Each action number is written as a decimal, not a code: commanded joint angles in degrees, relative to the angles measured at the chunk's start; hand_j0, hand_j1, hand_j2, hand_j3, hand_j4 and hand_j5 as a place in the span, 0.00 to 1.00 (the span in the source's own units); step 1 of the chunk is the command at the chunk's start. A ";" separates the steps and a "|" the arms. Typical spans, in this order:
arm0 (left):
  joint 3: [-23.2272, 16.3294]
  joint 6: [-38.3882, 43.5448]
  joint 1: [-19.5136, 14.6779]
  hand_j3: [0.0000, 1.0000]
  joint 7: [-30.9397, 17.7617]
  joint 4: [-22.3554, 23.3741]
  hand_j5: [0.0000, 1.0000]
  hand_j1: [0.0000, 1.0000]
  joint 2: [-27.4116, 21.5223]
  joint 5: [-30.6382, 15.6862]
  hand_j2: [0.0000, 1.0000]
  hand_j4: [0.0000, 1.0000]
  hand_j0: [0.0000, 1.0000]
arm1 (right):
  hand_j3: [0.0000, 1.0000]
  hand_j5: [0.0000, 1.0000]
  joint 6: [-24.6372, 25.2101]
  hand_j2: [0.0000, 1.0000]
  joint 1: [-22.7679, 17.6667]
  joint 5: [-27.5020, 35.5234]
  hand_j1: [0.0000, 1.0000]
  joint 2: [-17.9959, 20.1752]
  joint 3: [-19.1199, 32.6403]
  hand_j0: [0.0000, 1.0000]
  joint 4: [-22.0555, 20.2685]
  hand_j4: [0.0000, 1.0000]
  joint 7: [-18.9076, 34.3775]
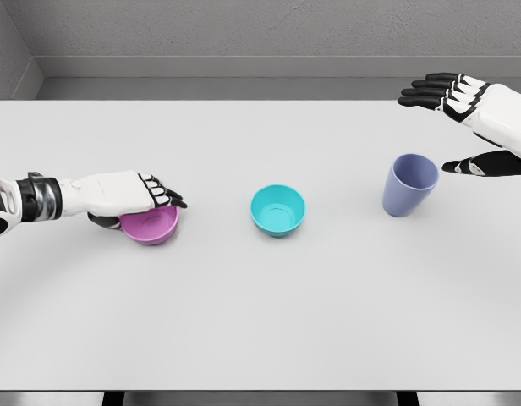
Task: Stacking bowl and cup with both arms
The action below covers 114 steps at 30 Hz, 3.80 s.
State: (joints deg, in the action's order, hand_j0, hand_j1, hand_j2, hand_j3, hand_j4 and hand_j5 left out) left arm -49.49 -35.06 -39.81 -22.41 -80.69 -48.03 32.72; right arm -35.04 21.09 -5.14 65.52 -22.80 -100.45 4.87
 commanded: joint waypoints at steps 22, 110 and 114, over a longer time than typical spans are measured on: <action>2.56 0.06 -1.41 0.55 0.35 -0.43 0.55 0.55 4.52 -5.21 0.55 0.55 0.55 | 1.00 1.00 0.04 1.00 0.00 0.40 1.00 0.22 0.03 1.00 -0.01 1.00 -0.04; 3.87 0.06 -2.37 1.00 0.53 12.84 1.00 1.00 -9.89 -22.62 1.00 1.00 1.00 | 1.00 1.00 0.58 1.00 -0.09 -1.27 1.00 -0.22 4.60 1.00 -0.01 1.00 10.68; 3.87 0.06 -2.29 1.00 0.53 12.84 1.00 1.00 -9.80 -22.62 1.00 1.00 1.00 | 1.00 1.00 0.67 1.00 0.09 -1.97 1.00 -0.57 4.87 1.00 0.25 1.00 19.20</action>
State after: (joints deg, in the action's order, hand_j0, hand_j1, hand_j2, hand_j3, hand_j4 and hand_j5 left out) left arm -45.68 -35.10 -42.10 -21.91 -67.84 -57.81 10.45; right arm -34.47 21.62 -7.26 64.88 -18.12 -100.32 20.08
